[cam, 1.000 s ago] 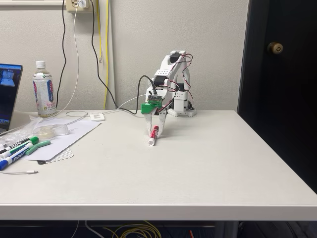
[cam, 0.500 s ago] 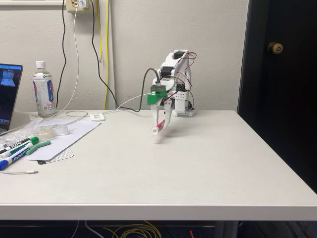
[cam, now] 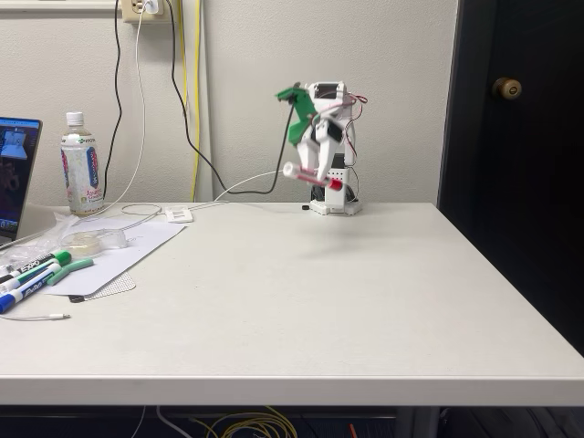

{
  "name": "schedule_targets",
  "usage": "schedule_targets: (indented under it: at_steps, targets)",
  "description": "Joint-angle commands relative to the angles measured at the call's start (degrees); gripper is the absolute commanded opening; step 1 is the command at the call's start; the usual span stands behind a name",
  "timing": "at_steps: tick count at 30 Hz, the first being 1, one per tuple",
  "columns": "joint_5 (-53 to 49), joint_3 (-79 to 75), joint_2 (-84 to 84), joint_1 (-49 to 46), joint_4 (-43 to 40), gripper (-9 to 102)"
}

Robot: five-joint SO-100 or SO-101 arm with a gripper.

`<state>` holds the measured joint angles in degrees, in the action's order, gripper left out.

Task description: Pick up the red marker.

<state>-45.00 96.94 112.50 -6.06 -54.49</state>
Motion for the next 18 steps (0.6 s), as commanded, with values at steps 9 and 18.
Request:
schedule_targets:
  at_steps: [9, 18]
  targets:
    - [22.0, -1.1, 12.6, 4.7, 2.8, 7]
    - [26.2, 14.3, 28.2, 5.9, 8.9, 7]
